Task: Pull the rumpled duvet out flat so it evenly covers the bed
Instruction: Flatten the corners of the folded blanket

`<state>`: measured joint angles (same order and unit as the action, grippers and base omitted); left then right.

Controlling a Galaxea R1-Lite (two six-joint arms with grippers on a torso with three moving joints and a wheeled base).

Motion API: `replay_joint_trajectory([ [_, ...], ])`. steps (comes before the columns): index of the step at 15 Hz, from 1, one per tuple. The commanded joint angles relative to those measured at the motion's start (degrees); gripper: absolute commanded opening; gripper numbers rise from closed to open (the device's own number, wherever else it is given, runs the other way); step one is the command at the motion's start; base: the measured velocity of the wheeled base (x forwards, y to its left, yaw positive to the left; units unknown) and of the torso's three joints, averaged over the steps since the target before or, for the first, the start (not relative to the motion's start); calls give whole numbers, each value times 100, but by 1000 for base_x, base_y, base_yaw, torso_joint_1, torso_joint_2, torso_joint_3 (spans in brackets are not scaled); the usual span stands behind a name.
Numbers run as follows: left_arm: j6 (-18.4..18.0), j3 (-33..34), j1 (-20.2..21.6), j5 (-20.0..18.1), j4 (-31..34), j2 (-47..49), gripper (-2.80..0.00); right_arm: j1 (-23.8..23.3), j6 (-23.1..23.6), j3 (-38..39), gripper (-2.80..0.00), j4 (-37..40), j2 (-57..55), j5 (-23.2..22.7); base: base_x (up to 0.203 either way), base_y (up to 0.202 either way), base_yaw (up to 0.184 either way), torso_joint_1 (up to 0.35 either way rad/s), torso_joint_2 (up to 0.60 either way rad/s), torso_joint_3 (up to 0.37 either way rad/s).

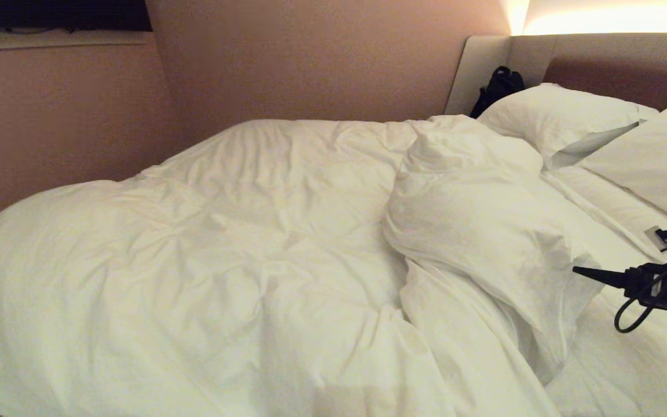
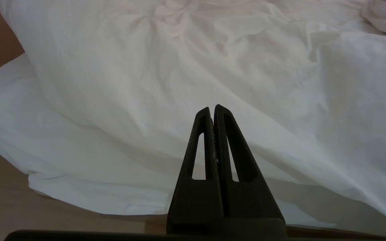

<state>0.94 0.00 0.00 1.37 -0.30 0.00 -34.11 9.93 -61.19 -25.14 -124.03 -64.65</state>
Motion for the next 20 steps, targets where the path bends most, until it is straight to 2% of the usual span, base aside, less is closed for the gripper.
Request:
replay_joint_trajectory([
  [1, 3, 0, 0, 4, -5, 0, -280, -25, 9, 2, -280, -16, 28, -48, 0, 0, 0, 0, 0, 0],
  [8, 3, 0, 0, 4, -5, 0, -280, -187, 0, 85, -280, 2, 164, -137, 0, 0, 0, 0, 0, 0],
  [13, 3, 0, 0, 4, -5, 0, -280, -561, -68, 533, -280, 23, 958, -144, 0, 0, 0, 0, 0, 0],
  [20, 4, 0, 0, 4, -5, 0, -280, -1361, -971, 1123, -280, 46, 2400, -84, 0, 0, 0, 0, 0, 0],
])
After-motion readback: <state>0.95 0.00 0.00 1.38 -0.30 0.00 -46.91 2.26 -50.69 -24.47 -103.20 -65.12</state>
